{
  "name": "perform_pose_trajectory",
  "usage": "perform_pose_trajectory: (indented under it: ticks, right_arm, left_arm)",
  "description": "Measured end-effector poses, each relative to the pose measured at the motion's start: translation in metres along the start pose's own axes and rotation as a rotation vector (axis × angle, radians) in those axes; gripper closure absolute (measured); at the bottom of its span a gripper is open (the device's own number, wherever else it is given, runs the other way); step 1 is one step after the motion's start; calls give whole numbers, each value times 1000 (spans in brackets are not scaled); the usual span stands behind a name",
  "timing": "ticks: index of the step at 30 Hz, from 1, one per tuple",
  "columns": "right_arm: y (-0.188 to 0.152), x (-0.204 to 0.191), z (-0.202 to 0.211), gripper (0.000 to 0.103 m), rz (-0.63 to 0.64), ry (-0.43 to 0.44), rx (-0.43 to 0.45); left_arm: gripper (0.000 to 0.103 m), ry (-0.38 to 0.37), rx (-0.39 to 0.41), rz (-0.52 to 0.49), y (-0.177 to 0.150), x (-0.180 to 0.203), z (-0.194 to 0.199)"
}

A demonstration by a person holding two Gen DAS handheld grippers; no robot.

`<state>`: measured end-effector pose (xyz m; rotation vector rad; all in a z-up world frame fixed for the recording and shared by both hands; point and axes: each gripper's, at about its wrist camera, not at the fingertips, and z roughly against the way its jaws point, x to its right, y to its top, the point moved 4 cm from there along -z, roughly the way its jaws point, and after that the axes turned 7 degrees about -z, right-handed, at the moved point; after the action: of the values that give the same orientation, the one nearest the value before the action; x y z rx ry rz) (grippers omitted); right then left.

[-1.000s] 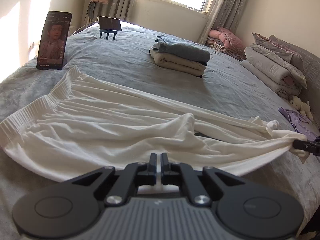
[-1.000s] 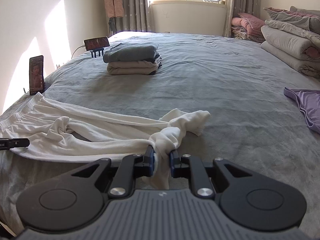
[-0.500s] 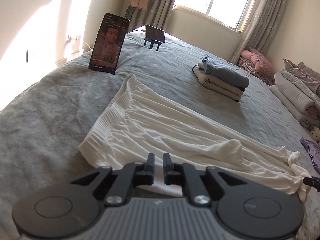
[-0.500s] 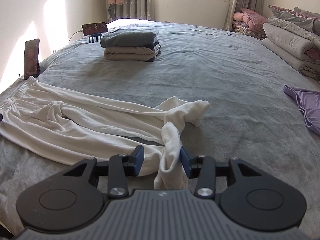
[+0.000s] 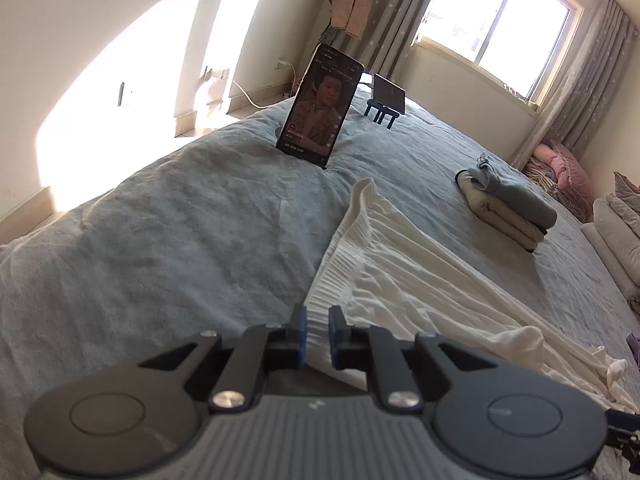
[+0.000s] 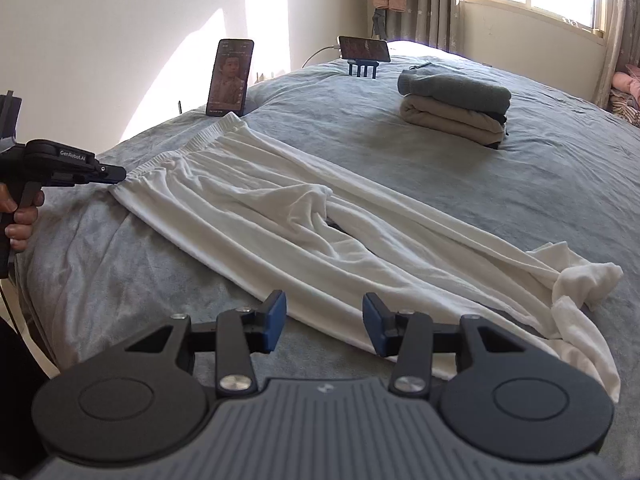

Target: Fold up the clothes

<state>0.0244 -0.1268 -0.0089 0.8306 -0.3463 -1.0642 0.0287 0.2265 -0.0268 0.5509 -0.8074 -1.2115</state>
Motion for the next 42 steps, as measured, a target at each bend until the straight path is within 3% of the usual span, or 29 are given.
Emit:
perform_pose_trajectory:
  ticks: [7, 12, 14, 17, 20, 21, 22, 23, 25, 31, 36, 38, 42]
  right_arm:
    - [-10, -27, -26, 56, 137, 9, -57]
    - [-12, -31, -38, 57, 165, -10, -62]
    - [-12, -31, -41, 58, 165, -18, -57]
    - [-12, -31, -45, 64, 166, -30, -49]
    - [-12, -34, -46, 80, 180, -35, -42]
    - [-13, -34, -46, 85, 183, -41, -40]
    - [-13, -34, -46, 89, 185, -47, -38]
    - [-14, -35, -45, 89, 188, -53, -36]
    - [-14, -36, -44, 90, 193, -65, -31]
    - [-16, -35, -44, 91, 195, -72, -26]
    - [-17, -35, -46, 90, 206, -74, -10]
    - [-18, -35, -46, 91, 215, -72, -7]
    - [-16, -35, -41, 93, 227, -60, -6]
  left_arm:
    - [89, -24, -49, 59, -6, -11, 9]
    - [86, -151, -90, 185, -12, -17, 4]
    - [86, -163, -91, 221, -15, -16, -1]
    - [86, -157, -76, 247, -17, -13, -6]
    - [86, -158, -64, 258, -17, -10, -6]
    - [85, -169, -65, 261, -17, -10, -5]
    - [77, -181, -66, 263, -16, -9, -4]
    - [67, -196, -64, 277, -16, -10, -3]
    - [61, -224, -57, 314, -15, -13, -1]
    - [57, -214, -41, 345, -16, -13, -2]
    - [64, -144, -7, 321, -16, -8, -4]
    - [84, -99, -4, 271, -16, -5, -7]
    - [92, -68, -5, 235, -19, -7, -10]
